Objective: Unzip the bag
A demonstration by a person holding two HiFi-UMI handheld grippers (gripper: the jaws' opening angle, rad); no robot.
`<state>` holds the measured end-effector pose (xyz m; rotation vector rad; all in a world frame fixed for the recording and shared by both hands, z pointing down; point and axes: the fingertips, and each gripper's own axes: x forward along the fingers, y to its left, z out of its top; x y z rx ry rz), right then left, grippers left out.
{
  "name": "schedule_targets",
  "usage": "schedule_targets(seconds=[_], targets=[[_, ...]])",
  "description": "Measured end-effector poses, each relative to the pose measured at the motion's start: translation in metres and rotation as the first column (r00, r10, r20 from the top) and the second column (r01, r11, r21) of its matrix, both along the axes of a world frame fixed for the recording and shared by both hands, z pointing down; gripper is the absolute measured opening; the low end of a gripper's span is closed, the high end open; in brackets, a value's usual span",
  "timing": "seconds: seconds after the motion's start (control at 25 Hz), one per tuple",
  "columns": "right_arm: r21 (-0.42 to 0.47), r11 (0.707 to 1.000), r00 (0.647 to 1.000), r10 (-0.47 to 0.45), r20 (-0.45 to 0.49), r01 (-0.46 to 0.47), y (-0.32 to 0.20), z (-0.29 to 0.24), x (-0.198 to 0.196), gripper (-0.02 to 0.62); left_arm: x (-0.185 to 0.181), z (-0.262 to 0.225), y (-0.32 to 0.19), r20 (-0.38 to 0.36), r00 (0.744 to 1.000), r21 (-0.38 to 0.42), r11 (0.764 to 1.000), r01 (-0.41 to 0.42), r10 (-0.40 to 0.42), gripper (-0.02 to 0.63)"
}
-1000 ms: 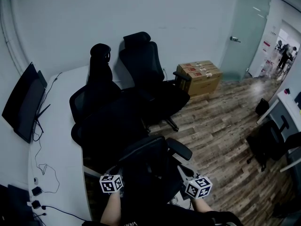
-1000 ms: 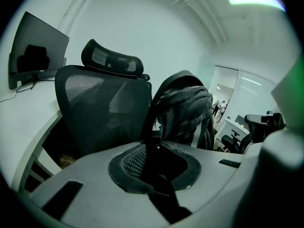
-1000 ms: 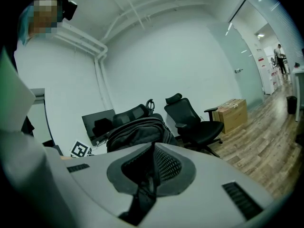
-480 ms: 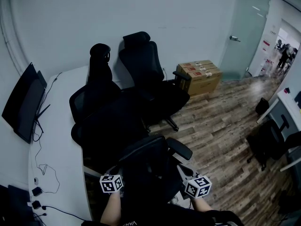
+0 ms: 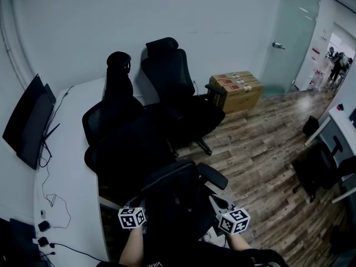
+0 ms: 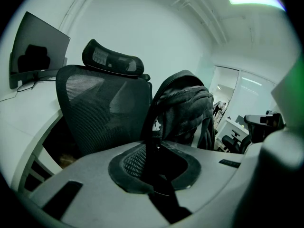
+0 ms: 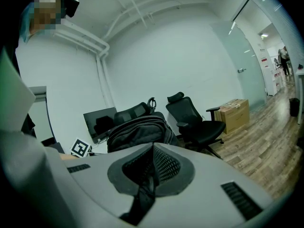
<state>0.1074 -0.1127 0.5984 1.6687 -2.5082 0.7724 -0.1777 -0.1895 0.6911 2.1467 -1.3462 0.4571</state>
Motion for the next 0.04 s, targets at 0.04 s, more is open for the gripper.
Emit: schedule_targets(seconds=[0.04], targets=[[-0.001, 1.000, 1.000, -0.001, 0.000, 0.001, 0.0000, 0.0006, -0.0004, 0.043, -0.0001, 0.0002, -0.0001, 0.000, 1.000, 0.000, 1.000, 0.000, 0.000, 0.057]])
